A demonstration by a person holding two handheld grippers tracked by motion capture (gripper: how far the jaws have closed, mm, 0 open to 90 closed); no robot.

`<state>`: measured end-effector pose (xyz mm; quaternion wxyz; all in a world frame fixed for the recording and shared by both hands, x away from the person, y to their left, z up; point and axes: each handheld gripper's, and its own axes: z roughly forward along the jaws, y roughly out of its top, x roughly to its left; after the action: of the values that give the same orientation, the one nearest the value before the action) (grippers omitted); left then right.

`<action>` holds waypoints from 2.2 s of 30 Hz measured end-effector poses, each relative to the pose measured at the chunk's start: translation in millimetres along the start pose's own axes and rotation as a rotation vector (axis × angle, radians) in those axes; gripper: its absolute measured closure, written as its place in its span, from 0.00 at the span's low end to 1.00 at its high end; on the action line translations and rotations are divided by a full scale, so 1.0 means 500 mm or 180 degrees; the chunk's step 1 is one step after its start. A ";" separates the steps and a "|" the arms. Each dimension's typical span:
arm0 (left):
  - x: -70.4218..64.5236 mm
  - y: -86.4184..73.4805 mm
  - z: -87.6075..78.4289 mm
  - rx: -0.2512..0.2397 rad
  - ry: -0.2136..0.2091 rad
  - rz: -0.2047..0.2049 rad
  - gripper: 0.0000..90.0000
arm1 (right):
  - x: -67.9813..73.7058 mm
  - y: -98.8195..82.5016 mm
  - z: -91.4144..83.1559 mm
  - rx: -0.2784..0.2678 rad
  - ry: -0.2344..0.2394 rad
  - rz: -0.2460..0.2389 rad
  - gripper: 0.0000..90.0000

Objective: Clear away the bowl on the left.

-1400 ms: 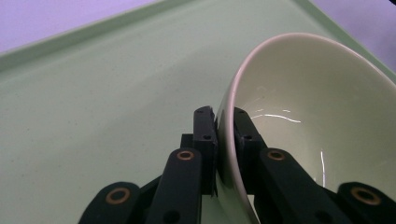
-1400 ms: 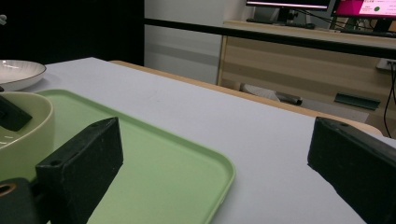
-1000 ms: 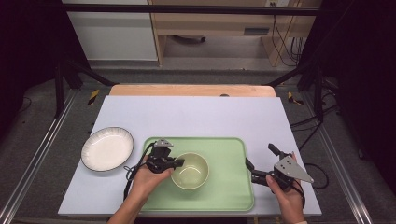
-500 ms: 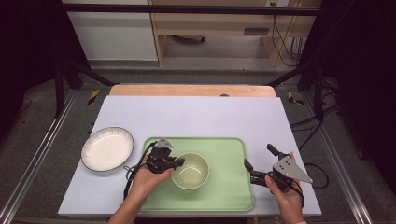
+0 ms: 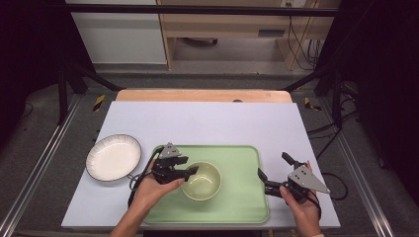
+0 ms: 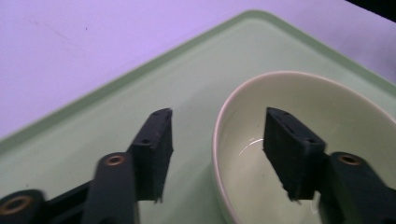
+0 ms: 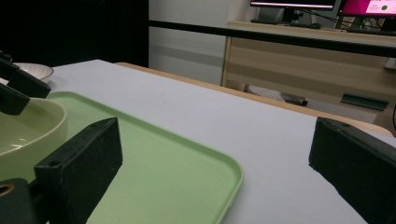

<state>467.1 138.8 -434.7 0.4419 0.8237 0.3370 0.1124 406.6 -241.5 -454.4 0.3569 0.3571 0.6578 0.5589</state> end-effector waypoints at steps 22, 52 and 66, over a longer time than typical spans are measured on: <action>-0.020 0.012 -0.026 -0.0354 -0.0294 0.0286 0.09 | 0.001 0.003 -0.001 -0.0027 0.0009 -0.0107 0.03; 0.013 -0.001 -0.095 -0.0890 -0.0317 0.0308 0.06 | -0.004 0.003 -0.009 -0.0058 0.0017 -0.0201 0.03; 0.034 -0.016 -0.126 -0.0971 -0.0296 0.0343 0.05 | -0.006 0.004 -0.011 -0.0070 -0.0022 -0.0200 0.03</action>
<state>445.9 193.9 -406.2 0.5702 0.7683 0.2506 0.1475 403.4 -246.7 -451.8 0.3805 0.3342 0.6613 0.5534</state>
